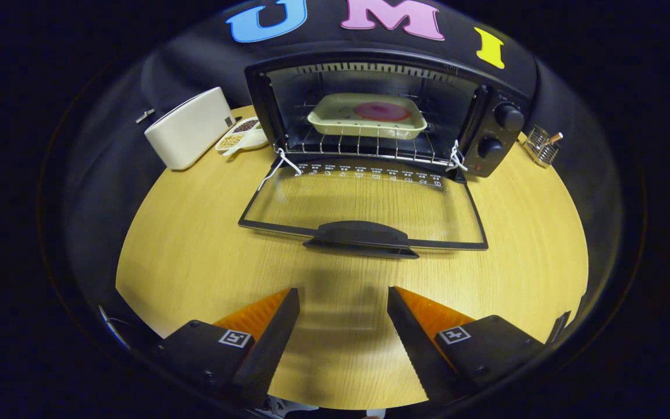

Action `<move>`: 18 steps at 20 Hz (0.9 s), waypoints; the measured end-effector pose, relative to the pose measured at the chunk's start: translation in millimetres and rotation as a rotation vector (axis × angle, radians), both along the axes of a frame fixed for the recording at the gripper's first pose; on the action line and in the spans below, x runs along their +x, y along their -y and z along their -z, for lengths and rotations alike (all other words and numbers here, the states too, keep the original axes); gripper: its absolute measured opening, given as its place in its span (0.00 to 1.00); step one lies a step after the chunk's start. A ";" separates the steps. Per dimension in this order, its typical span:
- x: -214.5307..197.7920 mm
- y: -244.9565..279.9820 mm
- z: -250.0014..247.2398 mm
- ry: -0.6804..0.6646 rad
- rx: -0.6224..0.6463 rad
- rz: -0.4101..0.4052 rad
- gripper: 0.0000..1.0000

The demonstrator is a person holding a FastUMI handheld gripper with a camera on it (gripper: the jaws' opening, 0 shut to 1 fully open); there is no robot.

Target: Open the toaster oven, put the food inside, and close the toaster oven door.

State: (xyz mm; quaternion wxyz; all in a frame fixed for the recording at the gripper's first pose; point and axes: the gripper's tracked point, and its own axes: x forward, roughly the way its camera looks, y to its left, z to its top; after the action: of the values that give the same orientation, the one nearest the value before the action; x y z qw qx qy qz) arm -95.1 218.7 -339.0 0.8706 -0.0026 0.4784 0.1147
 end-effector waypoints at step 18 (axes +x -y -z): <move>38.7 2.8 3.7 0.033 -0.049 0.161 0.99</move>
State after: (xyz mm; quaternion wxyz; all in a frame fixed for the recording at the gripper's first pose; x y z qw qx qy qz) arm -56.4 215.9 -342.6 0.8846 0.0125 0.4651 0.0326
